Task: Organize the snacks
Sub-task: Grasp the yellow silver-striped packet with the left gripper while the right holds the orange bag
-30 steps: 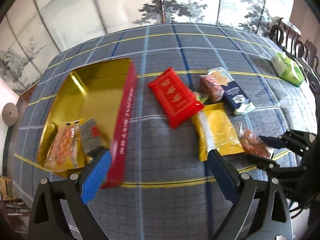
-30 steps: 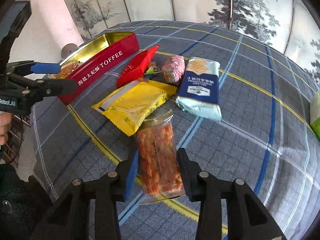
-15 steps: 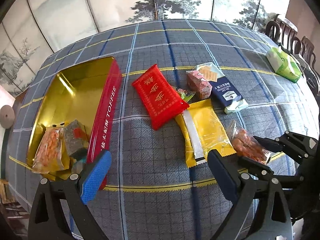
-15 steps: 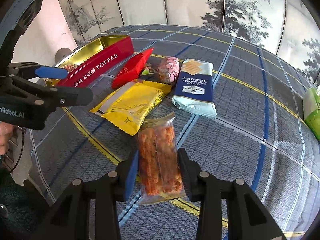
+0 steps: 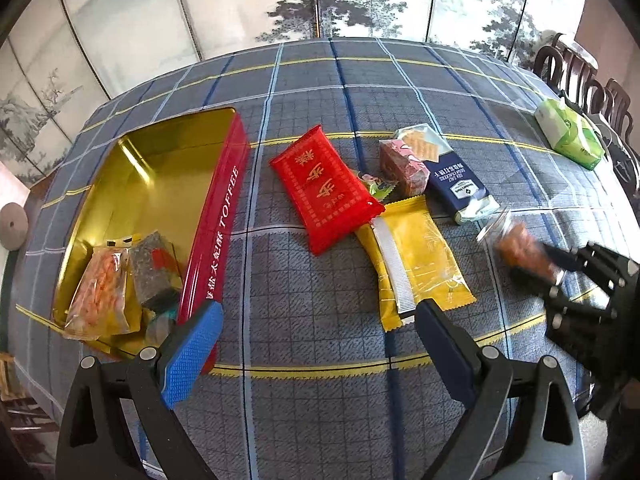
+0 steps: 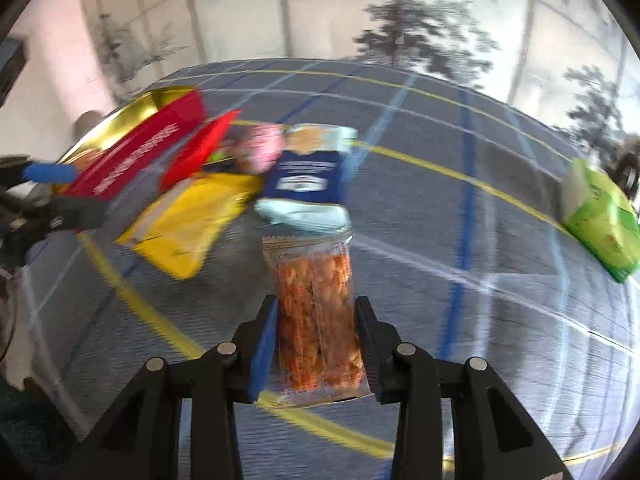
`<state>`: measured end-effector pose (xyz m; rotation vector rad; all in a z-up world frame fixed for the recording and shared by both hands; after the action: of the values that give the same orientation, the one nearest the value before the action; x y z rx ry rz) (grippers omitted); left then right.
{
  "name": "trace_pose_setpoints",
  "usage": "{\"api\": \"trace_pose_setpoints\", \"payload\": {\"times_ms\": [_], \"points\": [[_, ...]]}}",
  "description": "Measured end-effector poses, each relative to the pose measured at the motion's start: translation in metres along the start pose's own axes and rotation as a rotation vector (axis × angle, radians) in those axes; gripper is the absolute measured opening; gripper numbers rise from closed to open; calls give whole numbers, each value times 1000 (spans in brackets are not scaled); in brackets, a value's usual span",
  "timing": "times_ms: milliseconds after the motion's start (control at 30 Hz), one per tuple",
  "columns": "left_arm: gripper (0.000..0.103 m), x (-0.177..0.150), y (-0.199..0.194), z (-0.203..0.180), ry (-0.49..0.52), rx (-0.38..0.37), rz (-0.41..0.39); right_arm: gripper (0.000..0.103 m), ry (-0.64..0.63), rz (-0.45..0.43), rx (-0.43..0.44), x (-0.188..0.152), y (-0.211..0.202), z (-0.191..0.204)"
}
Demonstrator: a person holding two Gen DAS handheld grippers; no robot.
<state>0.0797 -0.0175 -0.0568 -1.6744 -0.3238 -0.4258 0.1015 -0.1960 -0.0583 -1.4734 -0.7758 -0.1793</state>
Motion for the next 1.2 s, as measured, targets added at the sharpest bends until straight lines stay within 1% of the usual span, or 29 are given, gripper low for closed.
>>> {"api": "trace_pose_setpoints", "payload": {"times_ms": [233,267,433,567,700,867,967,1033,1067,1133,1200], "points": [[95,5,10,-11,11,-12,5,38,143,-23,-197,7,15,-61],[95,7,13,-15,14,-11,6,38,166,-26,-214,8,18,-67],[95,16,24,-28,19,-23,6,38,254,-20,-204,14,28,-84],[95,26,37,-36,13,-21,16,38,253,-17,-207,16,31,-84],[95,31,56,-41,0,-12,45,39,258,-17,-198,17,32,-84],[87,29,74,-42,-25,-21,94,40,259,-18,-194,14,32,-84],[81,28,78,-41,-31,-27,105,40,258,-18,-193,14,32,-85],[73,28,77,-42,-25,-43,97,40,258,-17,-192,14,32,-85],[71,27,76,-42,-21,-48,95,40,258,-18,-192,14,32,-85],[62,27,75,-43,-12,-65,92,40,258,-17,-192,14,33,-85],[57,25,74,-42,-3,-67,90,40,258,-17,-193,14,32,-85]]}}
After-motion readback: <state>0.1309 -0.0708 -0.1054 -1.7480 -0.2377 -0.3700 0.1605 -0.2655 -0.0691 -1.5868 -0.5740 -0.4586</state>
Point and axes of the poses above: each gripper's, at about its wrist camera, not at the fingertips, and y roughly the way its jaws point, z to its left, x to its top, the point moved 5 cm from there along y, roughly the way its jaws point, and after that the axes turned 11 degrees about -x, right-handed, at the moved point
